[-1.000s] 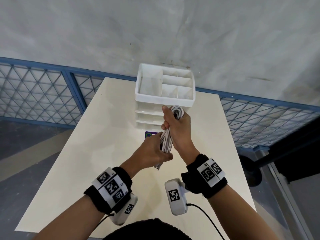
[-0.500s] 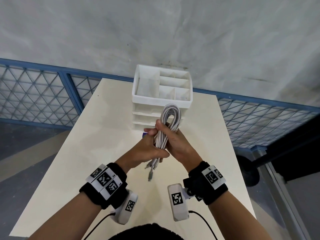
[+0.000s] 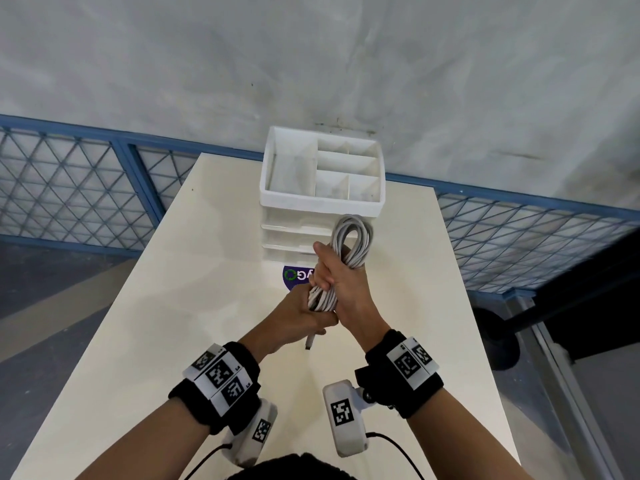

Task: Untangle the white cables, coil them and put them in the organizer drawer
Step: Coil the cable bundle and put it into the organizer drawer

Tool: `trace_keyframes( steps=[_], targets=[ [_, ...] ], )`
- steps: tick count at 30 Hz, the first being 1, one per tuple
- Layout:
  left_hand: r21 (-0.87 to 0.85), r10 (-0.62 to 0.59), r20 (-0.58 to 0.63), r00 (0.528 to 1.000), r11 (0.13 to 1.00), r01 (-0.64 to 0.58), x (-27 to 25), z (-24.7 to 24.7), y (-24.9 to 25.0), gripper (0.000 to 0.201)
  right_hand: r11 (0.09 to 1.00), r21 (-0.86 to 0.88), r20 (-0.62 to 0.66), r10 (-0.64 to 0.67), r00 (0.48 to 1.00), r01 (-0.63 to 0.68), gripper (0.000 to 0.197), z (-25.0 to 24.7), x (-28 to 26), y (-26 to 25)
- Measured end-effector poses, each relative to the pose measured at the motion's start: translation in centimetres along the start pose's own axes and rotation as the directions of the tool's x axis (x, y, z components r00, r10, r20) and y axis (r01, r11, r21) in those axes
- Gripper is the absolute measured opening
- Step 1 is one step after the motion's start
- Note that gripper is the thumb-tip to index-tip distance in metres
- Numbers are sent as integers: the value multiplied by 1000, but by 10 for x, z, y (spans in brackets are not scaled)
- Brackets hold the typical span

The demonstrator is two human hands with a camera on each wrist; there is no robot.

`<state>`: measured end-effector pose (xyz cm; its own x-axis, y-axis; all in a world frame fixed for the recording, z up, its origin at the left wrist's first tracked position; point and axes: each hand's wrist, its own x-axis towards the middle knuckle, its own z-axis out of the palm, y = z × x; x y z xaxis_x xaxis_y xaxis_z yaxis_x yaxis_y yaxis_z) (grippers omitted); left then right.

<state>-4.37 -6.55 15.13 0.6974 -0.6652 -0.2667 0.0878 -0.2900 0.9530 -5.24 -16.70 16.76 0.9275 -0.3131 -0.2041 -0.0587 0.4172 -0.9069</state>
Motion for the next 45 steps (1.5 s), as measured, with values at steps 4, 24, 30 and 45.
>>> trace_keyframes(
  steps=[4,24,30,45],
  targets=[
    [160,-121,46,992,981,113,6,-4,2,16,994,-109,-17,-12,1000,10,42,-8,1,6],
    [-804,-301,365,881,375,461,16,-22,-23,94,1000,10,115,-19,993,18,44,-20,11,-3],
    [-748,-363,74,929,596,293,22,-21,-19,16,998,45,179,25,984,-34,45,-19,8,-2],
    [-232,40,83,996,972,-20,-2,-20,-8,27,984,-153,-60,86,994,-95,17,-17,9,0]
  ],
)
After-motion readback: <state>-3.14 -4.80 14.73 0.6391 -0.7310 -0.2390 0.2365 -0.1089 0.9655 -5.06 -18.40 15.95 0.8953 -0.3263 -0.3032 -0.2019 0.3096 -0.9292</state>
